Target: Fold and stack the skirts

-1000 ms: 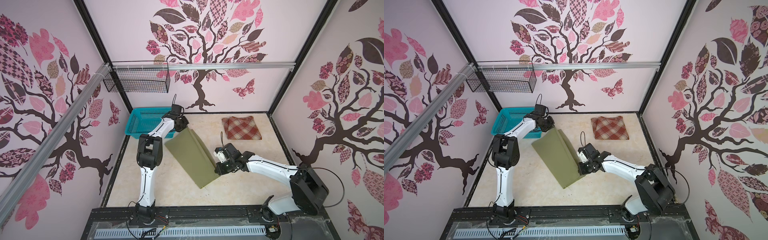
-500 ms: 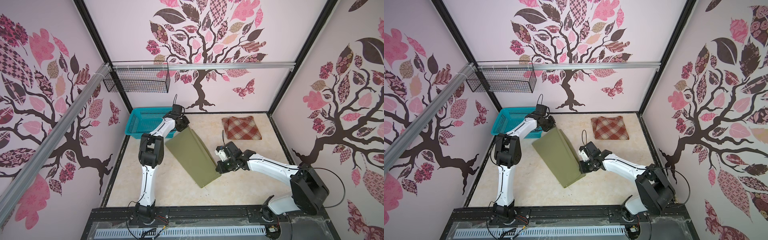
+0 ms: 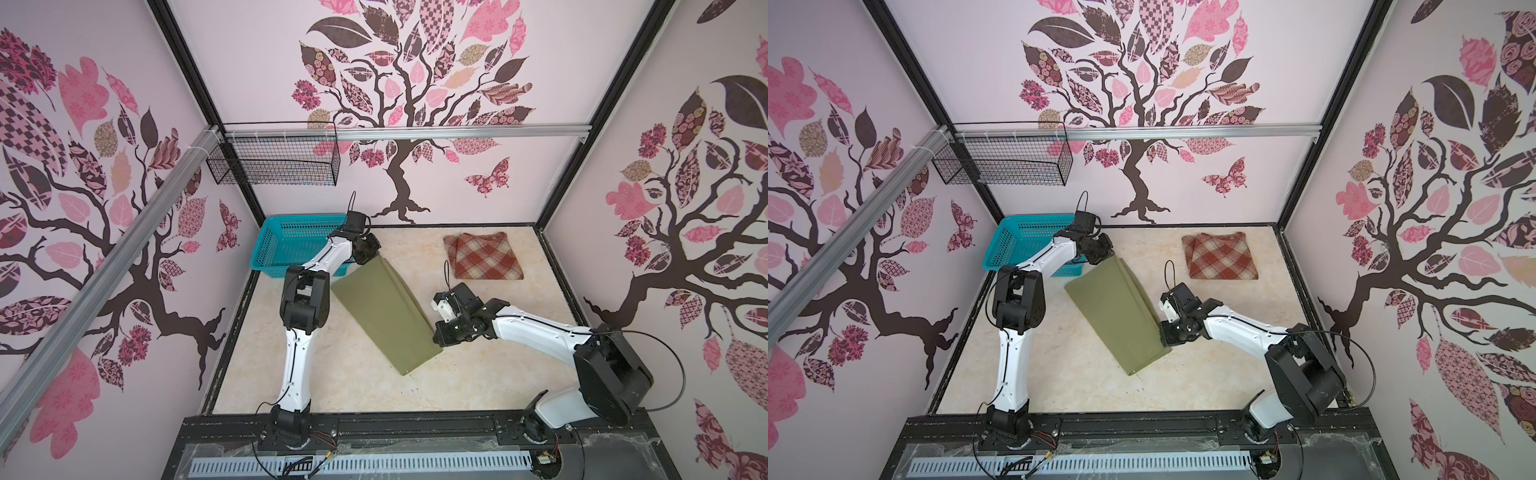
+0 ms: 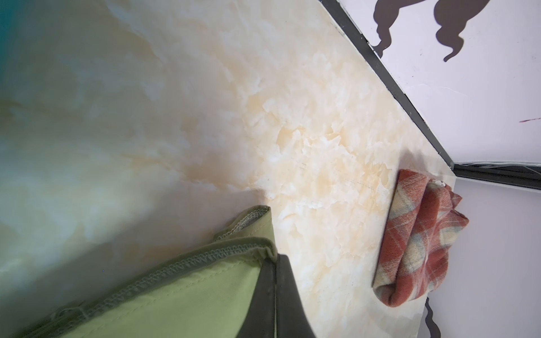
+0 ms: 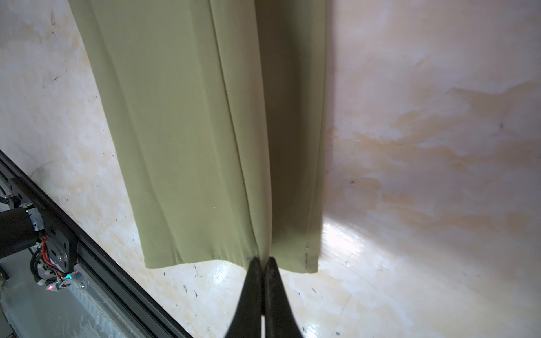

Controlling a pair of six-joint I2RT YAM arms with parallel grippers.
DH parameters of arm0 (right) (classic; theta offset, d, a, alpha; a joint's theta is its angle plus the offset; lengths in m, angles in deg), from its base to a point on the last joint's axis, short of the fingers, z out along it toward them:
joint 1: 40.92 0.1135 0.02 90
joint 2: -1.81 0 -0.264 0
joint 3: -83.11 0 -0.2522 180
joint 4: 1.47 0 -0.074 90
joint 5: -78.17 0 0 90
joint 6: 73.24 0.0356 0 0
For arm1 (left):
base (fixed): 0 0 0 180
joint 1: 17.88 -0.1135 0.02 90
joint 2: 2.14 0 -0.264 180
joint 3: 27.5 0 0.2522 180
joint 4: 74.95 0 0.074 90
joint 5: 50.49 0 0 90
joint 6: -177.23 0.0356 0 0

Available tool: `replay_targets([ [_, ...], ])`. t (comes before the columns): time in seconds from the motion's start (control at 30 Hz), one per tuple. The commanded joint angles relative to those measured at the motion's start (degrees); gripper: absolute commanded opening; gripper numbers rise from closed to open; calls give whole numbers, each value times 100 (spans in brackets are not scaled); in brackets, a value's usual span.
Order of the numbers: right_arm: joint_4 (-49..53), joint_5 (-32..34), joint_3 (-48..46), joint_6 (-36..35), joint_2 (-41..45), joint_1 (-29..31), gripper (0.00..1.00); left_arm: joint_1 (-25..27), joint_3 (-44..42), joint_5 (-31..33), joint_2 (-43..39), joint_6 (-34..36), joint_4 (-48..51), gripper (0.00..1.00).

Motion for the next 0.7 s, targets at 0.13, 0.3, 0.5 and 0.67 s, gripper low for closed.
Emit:
replay_targets([
  [0.13,207,87,35,43,-226,-80,0,-29,228,13,276,-39,-181,0],
  [0.3,207,121,53,47,-257,-98,0,-27,326,-5,370,-29,-125,0],
  [0.5,184,113,71,53,-332,-108,0,-24,353,4,402,-4,-94,0],
  [0.67,196,174,61,53,-337,-116,0,-31,388,-22,451,5,-87,0],
])
